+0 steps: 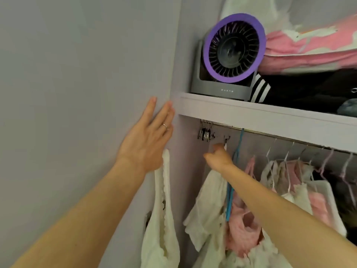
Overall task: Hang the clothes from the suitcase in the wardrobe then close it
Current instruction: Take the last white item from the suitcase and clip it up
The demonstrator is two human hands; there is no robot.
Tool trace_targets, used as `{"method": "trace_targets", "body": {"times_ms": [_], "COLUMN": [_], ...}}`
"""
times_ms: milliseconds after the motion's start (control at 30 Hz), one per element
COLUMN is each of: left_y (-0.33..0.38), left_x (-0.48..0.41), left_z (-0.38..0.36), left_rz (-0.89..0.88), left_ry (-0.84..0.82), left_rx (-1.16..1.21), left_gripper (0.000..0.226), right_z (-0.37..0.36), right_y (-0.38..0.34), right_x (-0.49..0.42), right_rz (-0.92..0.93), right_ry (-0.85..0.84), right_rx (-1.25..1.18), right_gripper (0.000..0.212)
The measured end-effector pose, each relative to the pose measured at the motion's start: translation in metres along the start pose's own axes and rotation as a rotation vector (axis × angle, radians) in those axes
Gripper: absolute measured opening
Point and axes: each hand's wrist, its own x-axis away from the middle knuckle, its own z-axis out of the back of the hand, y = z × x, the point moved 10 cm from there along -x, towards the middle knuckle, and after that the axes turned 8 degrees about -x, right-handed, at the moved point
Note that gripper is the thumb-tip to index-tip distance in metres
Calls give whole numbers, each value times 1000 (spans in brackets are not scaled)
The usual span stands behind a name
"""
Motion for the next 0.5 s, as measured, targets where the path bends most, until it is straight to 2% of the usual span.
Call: {"method": "trace_targets", "body": {"times_ms": [67, 133, 333, 500], "left_y": [2, 2, 1, 1], "left_x": [-1, -3, -5, -5], "left_z": [0, 0, -2, 0], "left_rz": [24, 46, 81, 71], "left_ry": [20, 54, 106, 121], "left_rx": [-22, -13, -14, -15], "left_gripper": [74, 74, 73, 73], "right_z": [-6, -7, 12, 3], "right_y": [7, 11, 9, 17], "right_x": [-20, -40, -73, -113], "right_rz": [0, 16, 51, -20], "right_ry": [43, 107, 395, 290], "right_rx": [-4, -32, -190, -295], "right_gripper": [62, 62, 38, 36]}}
